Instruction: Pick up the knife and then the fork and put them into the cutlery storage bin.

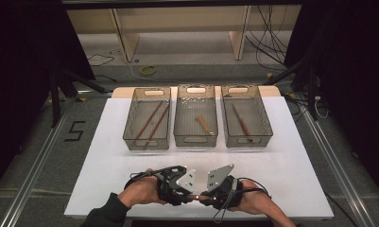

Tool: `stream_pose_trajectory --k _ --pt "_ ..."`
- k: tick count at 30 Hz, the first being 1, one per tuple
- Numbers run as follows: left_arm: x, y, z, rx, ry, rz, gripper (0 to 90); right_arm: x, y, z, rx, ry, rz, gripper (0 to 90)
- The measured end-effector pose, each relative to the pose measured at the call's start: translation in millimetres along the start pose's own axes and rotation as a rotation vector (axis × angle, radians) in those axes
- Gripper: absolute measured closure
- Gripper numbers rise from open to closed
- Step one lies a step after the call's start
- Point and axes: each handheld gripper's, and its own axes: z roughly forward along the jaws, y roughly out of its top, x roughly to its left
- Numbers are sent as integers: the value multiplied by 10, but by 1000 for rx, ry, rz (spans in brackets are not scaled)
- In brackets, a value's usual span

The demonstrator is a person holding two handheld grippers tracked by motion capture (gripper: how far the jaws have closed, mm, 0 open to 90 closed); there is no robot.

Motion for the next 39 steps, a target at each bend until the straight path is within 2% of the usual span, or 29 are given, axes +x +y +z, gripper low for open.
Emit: stream_pose_trajectory --k 1,2,3,4,5,6,7,8,9,11,12,13,18,19,20,21,22,24,26,30,31,38,39 --pt "0 0 0 0 0 0 641 0 0 0 0 0 0 759" --pt "13 -6 -37 -32 17 -19 612 -30 -13 -18 -3 -21 9 760" --pt "13 -6 -37 -32 17 -19 566 -41 -21 -33 -4 -27 27 759" --pt "27 -11 -61 -60 37 -30 505 -64 -32 -45 -10 -28 28 760" --pt "74 -26 -115 -110 42 -81 491 -79 -43 -59 -17 -34 38 760" --pt "74 -26 -115 -110 42 -81 473 -101 -53 -74 -21 -35 54 760" --pt "101 -41 -163 -151 67 -116 440 -118 -64 -91 -23 -46 69 760" --pt "101 -41 -163 -151 67 -116 397 -140 -75 -106 -25 -61 85 760" --pt "112 -48 -185 -172 78 -140 372 -161 -87 -121 -27 -65 108 760" --pt "139 -67 -231 -224 108 -172 334 -209 -114 -153 -40 -86 135 760" --pt "168 -95 -270 -259 134 -204 311 -231 -125 -171 -45 -89 144 760" --pt "168 -95 -270 -259 134 -204 302 -246 -134 -188 -51 -102 157 760" --pt "205 -187 -338 -320 161 -278 255 -345 -186 -287 -79 -146 213 759" --pt "213 -204 -347 -337 165 -295 255 -345 -186 -287 -79 -146 213 759" --pt "217 -235 -365 -369 189 -314 251 -383 -205 -319 -81 -166 225 759" --pt "217 -235 -365 -369 189 -314 251 -383 -205 -319 -81 -166 225 759" --pt "214 -252 -373 -385 205 -322 249 -405 -210 -351 -80 -193 235 759" --pt "212 -293 -385 -420 224 -344 247 -419 -214 -374 -87 -194 236 760" --pt "207 -338 -393 -452 245 -366 246 -455 -213 -454 -105 -219 253 760" --pt "207 -453 -408 -508 265 -415 243 -506 -218 -554 -131 -239 269 760" --pt "210 -481 -406 -514 267 -430 240 -543 -226 -628 -148 -254 282 760" --pt "243 -668 -373 -511 282 -499 226 -673 -244 -837 -201 -318 329 760" --pt "246 -692 -371 -517 282 -507 224 -736 -260 -904 -220 -341 354 760"
